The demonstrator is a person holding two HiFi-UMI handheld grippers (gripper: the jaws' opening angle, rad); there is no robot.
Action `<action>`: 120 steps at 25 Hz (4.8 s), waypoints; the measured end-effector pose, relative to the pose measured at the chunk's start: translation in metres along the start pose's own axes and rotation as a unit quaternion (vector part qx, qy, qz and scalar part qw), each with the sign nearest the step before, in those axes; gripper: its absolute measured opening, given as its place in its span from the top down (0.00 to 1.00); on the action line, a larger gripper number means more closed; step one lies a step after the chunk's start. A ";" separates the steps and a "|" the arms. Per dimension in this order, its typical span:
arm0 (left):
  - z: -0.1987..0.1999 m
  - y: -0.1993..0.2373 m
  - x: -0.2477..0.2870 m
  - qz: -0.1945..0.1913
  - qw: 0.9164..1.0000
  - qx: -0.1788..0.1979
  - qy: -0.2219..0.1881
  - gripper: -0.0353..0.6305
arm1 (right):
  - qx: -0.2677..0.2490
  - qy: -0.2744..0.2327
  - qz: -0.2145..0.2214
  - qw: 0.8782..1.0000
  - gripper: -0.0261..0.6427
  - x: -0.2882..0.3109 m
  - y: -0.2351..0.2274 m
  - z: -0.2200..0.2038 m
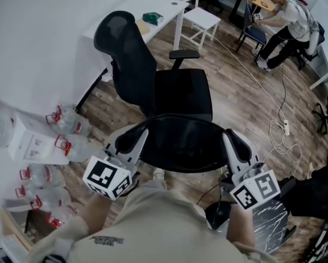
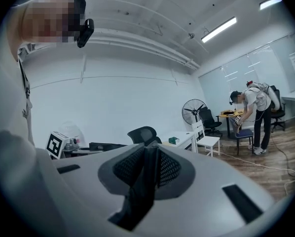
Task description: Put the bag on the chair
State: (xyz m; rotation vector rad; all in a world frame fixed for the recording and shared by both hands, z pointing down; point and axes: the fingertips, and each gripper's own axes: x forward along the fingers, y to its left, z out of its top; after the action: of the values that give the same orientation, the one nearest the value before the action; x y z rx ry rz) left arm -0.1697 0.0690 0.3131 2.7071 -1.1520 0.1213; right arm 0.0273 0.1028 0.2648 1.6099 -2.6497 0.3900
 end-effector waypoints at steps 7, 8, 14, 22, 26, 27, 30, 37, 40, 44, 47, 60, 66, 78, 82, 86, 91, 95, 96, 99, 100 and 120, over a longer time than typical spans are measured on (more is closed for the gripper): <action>0.013 0.046 0.032 -0.013 1.000 0.000 -0.007 0.87 | -0.005 -0.003 -0.013 1.000 0.86 0.048 -0.009 0.014; 0.015 0.049 0.036 -0.014 1.000 0.000 -0.008 0.87 | -0.006 -0.004 -0.015 1.000 0.86 0.052 -0.011 0.015; 0.018 0.058 0.051 -0.019 1.000 -0.002 -0.009 0.87 | -0.008 -0.002 -0.025 1.000 0.86 0.065 -0.021 0.020; 0.017 0.061 0.084 -0.013 1.000 0.000 -0.003 0.87 | -0.004 -0.005 -0.021 1.000 0.86 0.078 -0.053 0.019; 0.017 0.061 0.108 0.001 1.000 -0.002 -0.001 0.87 | -0.002 -0.003 -0.009 1.000 0.86 0.089 -0.079 0.021; 0.016 0.061 0.115 0.007 1.000 -0.003 0.001 0.87 | 0.000 -0.002 -0.004 1.000 0.86 0.092 -0.087 0.021; 0.015 0.060 0.139 0.022 1.000 -0.006 0.004 0.87 | 0.001 0.003 0.009 1.000 0.86 0.102 -0.112 0.023; 0.021 0.064 0.206 0.053 0.999 -0.008 0.009 0.87 | 0.008 0.014 0.040 0.999 0.86 0.140 -0.184 0.035; 0.026 0.066 0.237 0.067 0.998 -0.011 0.015 0.87 | 0.011 0.022 0.055 0.998 0.86 0.157 -0.216 0.043; 0.035 0.068 0.275 0.092 0.996 -0.010 0.014 0.87 | 0.011 0.023 0.078 0.997 0.86 0.180 -0.256 0.056; 0.039 0.072 0.301 0.116 0.993 -0.015 0.015 0.87 | 0.008 0.026 0.098 0.995 0.86 0.199 -0.282 0.062; 0.075 0.078 0.387 0.187 0.982 0.024 -0.005 0.87 | -0.009 -0.001 0.164 0.986 0.86 0.256 -0.369 0.103; 0.092 0.093 0.406 0.192 0.980 0.050 -0.016 0.87 | -0.010 -0.024 0.165 0.986 0.85 0.277 -0.382 0.117; 0.090 0.144 0.438 0.184 0.981 0.057 -0.022 0.87 | -0.035 -0.041 0.133 0.990 0.85 0.331 -0.395 0.117; 0.087 0.156 0.447 0.179 0.981 0.067 -0.022 0.87 | -0.033 -0.045 0.126 0.991 0.85 0.341 -0.399 0.112; 0.073 0.176 0.457 0.167 0.984 0.064 -0.016 0.87 | -0.033 -0.037 0.116 0.992 0.85 0.361 -0.403 0.099; 0.043 0.207 0.468 0.162 0.985 0.055 -0.002 0.87 | -0.026 -0.020 0.106 0.994 0.85 0.391 -0.406 0.069; 0.013 0.227 0.477 0.156 0.987 0.042 0.013 0.87 | -0.016 -0.003 0.102 0.995 0.85 0.409 -0.411 0.037; 0.006 0.231 0.479 0.154 0.987 0.039 0.017 0.87 | -0.014 0.000 0.102 0.995 0.85 0.413 -0.412 0.030; -0.018 0.244 0.484 0.148 0.988 0.030 0.030 0.88 | -0.007 0.012 0.101 0.995 0.85 0.427 -0.415 0.007; -0.026 0.249 0.485 0.146 0.988 0.027 0.034 0.88 | -0.004 0.016 0.100 0.995 0.85 0.432 -0.416 -0.002; -0.237 0.321 0.512 0.148 0.974 -0.049 0.161 0.88 | 0.049 0.102 0.077 0.991 0.85 0.497 -0.441 -0.208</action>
State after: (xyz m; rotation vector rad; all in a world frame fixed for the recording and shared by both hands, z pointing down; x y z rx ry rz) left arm -0.0453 -0.4586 0.6694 2.3022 -1.4036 0.5133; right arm 0.1562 -0.4779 0.6263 1.3100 -2.6422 0.6620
